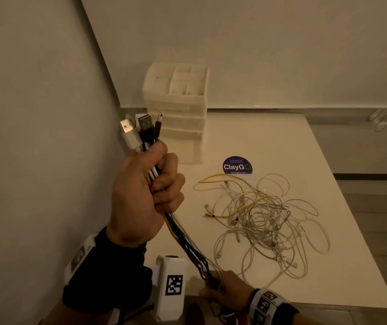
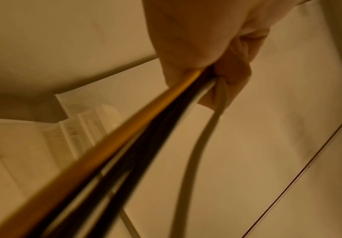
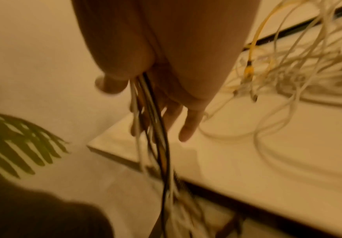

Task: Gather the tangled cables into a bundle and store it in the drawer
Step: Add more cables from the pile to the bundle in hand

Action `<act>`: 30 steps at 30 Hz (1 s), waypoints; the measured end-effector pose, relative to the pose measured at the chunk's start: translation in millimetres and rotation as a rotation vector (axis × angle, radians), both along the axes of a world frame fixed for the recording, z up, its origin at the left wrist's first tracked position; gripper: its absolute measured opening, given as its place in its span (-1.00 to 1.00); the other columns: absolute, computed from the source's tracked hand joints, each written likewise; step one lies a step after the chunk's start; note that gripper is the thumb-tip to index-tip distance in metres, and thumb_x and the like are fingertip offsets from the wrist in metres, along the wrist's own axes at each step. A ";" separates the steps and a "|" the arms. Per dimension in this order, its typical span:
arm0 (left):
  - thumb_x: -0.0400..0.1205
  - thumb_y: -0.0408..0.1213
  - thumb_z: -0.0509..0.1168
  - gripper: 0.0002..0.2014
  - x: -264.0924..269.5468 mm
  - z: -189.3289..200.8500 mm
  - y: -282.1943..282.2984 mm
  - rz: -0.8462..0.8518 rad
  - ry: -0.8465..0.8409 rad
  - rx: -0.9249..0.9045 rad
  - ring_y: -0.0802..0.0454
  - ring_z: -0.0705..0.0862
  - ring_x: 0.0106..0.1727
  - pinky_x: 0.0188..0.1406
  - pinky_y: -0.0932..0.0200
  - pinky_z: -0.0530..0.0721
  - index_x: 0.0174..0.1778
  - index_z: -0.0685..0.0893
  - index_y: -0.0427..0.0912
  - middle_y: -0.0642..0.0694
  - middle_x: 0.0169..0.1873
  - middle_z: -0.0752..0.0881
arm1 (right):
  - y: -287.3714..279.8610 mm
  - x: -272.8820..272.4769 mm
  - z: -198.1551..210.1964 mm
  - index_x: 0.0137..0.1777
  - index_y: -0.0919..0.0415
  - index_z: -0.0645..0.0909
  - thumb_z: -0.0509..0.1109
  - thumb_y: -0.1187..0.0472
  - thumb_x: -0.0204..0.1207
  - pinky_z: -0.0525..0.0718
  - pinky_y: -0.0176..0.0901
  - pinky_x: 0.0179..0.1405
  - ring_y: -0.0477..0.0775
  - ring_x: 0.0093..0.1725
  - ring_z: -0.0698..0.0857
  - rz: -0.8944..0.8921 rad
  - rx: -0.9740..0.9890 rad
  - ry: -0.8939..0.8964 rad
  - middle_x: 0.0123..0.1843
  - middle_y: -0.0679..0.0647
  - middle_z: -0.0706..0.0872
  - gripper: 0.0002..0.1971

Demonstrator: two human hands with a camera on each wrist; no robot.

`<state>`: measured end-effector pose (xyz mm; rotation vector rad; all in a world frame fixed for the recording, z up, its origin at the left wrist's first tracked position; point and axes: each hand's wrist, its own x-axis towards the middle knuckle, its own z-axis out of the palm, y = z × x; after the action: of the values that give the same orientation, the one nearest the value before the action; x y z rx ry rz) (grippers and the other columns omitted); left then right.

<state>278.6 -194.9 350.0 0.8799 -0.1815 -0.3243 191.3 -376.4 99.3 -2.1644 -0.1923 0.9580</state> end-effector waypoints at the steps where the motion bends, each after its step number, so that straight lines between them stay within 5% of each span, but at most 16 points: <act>1: 0.48 -0.10 0.26 -0.70 0.1 0.5 -0.3 0.005 0.009 0.001 0.14 0.02 -0.65 -0.65 0.39 -0.02 -0.46 0.29 -0.05 0.06 -0.65 0.26 | -8.7 4.2 12.4 -0.02 -0.19 0.57 0.41 -0.38 0.30 0.60 -0.06 0.20 0.03 0.13 0.65 0.048 0.036 0.000 0.03 -0.04 0.68 -0.62; 4: 0.58 -0.10 0.18 -0.71 -0.7 -2.7 -3.8 0.013 0.043 0.016 0.13 0.00 -0.65 -0.64 0.41 -0.02 -0.43 0.31 -0.07 0.04 -0.65 0.25 | -46.9 30.7 49.5 0.57 -0.06 0.30 0.51 -0.01 0.45 0.42 -0.11 0.46 -0.02 0.42 0.46 0.227 -0.061 -0.001 0.45 -0.05 0.46 -0.29; 9: 0.57 -0.07 0.19 -0.70 -0.3 -12.1 -16.8 0.001 0.064 0.019 0.19 0.09 -0.69 -0.65 0.42 0.01 -0.39 0.29 -0.10 0.02 -0.65 0.24 | -102.5 108.2 90.5 0.31 0.12 0.63 0.26 0.47 0.46 0.57 -0.13 0.34 -0.08 0.20 0.61 0.013 -0.212 -0.414 0.25 0.01 0.69 -0.55; 12: 0.59 -0.07 0.18 -0.68 5.3 -13.3 -27.1 -0.011 0.040 0.017 0.18 0.12 -0.70 -0.66 0.39 0.01 -0.37 0.24 -0.10 0.02 -0.65 0.25 | -115.1 157.2 84.1 0.30 0.21 0.65 0.18 0.49 0.52 0.58 -0.08 0.31 0.15 0.28 0.65 -0.062 -0.425 -0.504 0.27 0.14 0.70 -0.58; 18: 0.64 -0.10 0.12 -0.65 18.8 -15.4 -41.7 0.020 -0.006 0.081 0.14 0.14 -0.68 -0.69 0.34 0.06 -0.31 0.10 -0.13 -0.01 -0.61 0.26 | -111.0 176.6 54.1 0.49 0.20 0.31 0.20 0.30 0.63 0.61 0.00 -0.02 0.28 0.11 0.64 0.189 -0.672 -0.169 0.34 0.29 0.52 -0.57; 23: 0.65 -0.10 0.10 -0.65 23.5 -18.8 -47.2 0.067 -0.017 0.121 0.13 0.19 -0.71 -0.72 0.36 0.15 -0.33 0.11 -0.14 -0.03 -0.62 0.27 | -124.6 179.1 56.2 0.39 0.14 0.53 0.23 0.28 0.57 0.61 -0.08 0.10 0.21 0.23 0.63 0.214 -0.664 -0.193 0.32 0.19 0.58 -0.62; 30: 0.66 -0.11 0.11 -0.70 38.7 -26.1 -57.3 0.067 -0.014 0.106 0.18 0.15 -0.71 -0.70 0.38 0.06 -0.36 0.27 -0.11 0.01 -0.63 0.27 | -143.7 174.6 63.6 0.10 0.23 0.74 0.30 0.25 0.59 0.64 -0.12 0.08 0.15 0.11 0.72 0.207 -0.629 -0.249 0.11 0.16 0.79 -0.79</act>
<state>317.3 -252.2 323.9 0.9913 -0.1480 -0.2673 365.9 -520.1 162.9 -2.8931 -0.2648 0.9442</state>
